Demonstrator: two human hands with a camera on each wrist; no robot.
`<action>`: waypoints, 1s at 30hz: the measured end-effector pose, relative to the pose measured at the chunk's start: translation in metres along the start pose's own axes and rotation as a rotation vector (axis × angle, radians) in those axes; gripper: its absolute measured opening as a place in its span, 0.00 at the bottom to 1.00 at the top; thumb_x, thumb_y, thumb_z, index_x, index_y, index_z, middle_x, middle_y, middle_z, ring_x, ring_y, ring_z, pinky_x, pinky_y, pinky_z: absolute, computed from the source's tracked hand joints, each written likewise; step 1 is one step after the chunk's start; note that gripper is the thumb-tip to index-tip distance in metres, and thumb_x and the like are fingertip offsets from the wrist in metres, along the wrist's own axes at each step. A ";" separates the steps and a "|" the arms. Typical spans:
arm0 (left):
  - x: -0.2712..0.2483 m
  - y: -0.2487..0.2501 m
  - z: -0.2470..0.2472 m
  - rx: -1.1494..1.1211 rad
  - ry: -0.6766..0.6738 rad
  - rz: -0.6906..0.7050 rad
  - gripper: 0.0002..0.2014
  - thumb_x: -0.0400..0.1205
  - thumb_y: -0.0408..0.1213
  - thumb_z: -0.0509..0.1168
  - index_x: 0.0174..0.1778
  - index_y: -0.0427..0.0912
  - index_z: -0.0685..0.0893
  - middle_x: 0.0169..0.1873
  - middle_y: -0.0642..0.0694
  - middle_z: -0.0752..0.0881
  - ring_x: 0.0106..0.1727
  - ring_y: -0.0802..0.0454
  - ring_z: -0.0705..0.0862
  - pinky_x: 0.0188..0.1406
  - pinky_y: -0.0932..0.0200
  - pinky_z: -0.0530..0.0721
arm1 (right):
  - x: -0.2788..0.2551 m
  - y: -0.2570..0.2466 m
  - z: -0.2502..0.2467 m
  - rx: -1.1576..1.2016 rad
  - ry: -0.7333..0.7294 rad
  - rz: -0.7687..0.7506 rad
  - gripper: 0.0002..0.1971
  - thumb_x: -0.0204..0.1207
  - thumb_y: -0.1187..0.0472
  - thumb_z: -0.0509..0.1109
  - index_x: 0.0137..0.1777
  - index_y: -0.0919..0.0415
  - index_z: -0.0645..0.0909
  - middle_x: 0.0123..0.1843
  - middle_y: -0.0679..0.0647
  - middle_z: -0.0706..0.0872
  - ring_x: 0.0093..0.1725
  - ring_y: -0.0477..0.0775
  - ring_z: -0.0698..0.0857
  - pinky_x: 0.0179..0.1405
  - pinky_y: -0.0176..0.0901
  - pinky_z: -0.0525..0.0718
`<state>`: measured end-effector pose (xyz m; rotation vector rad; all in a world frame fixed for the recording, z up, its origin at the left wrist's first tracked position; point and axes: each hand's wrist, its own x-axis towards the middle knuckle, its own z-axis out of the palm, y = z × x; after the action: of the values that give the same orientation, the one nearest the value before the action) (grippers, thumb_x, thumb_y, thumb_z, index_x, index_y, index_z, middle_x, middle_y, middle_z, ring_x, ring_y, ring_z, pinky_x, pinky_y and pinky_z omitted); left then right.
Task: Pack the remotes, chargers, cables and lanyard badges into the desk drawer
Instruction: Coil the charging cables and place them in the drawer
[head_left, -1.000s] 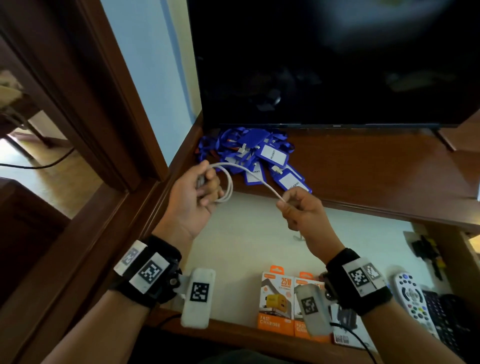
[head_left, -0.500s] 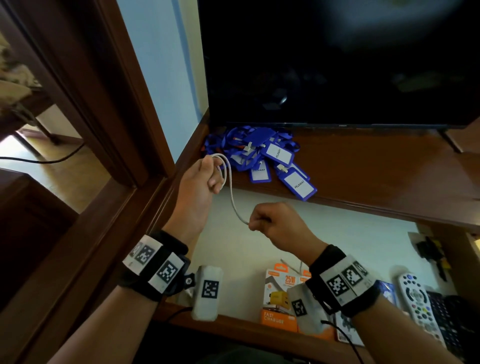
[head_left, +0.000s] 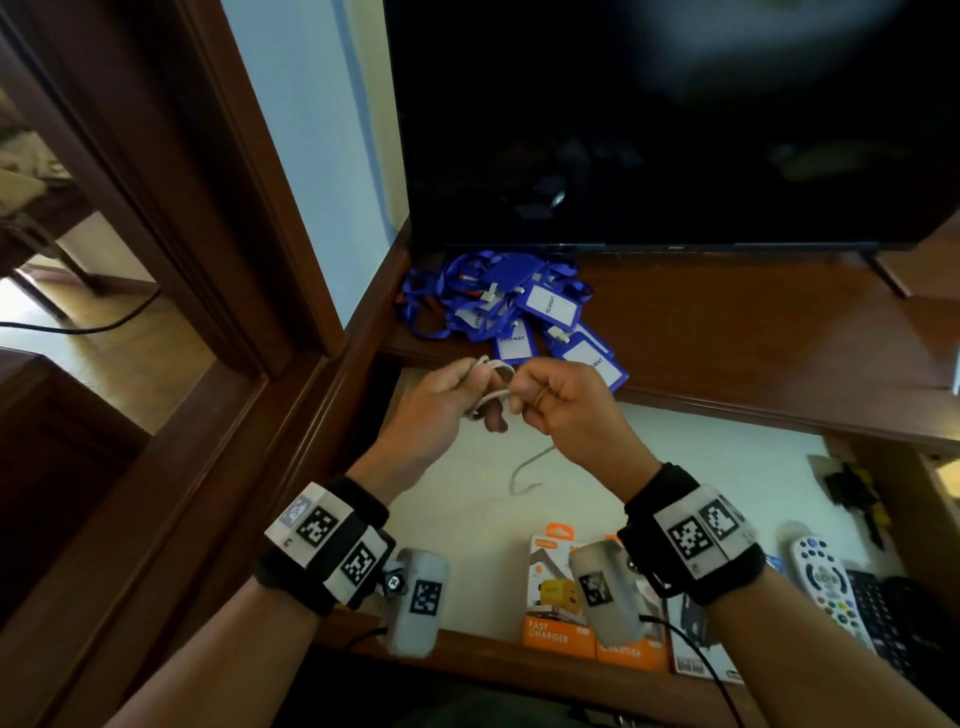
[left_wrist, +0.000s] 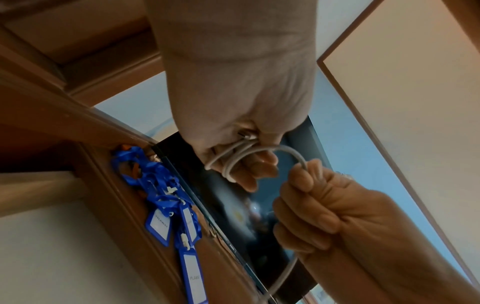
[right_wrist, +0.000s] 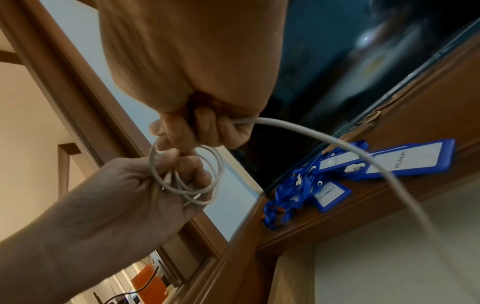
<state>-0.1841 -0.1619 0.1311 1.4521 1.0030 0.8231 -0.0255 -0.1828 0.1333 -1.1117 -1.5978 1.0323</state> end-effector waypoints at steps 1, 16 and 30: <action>0.000 0.000 0.000 -0.057 -0.031 -0.012 0.16 0.89 0.38 0.51 0.47 0.34 0.81 0.26 0.42 0.81 0.32 0.52 0.83 0.47 0.58 0.79 | 0.000 0.000 -0.001 0.010 0.040 0.018 0.19 0.82 0.74 0.59 0.31 0.57 0.76 0.27 0.48 0.78 0.21 0.38 0.70 0.23 0.27 0.67; 0.009 0.013 -0.012 -0.789 -0.074 -0.162 0.16 0.80 0.43 0.58 0.27 0.43 0.78 0.16 0.53 0.63 0.18 0.56 0.66 0.33 0.63 0.72 | -0.022 0.031 -0.011 0.218 0.316 0.157 0.08 0.79 0.65 0.65 0.38 0.61 0.74 0.22 0.42 0.70 0.23 0.42 0.64 0.22 0.34 0.64; 0.013 0.018 -0.023 -0.686 0.291 -0.212 0.19 0.86 0.40 0.60 0.26 0.43 0.74 0.17 0.50 0.63 0.15 0.58 0.63 0.24 0.68 0.80 | -0.027 0.039 -0.021 -0.007 0.344 0.177 0.06 0.73 0.72 0.73 0.38 0.66 0.79 0.25 0.48 0.78 0.25 0.40 0.75 0.27 0.28 0.74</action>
<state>-0.1972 -0.1409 0.1507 0.6434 0.9368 1.1024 0.0076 -0.1963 0.0961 -1.3723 -1.2481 0.8902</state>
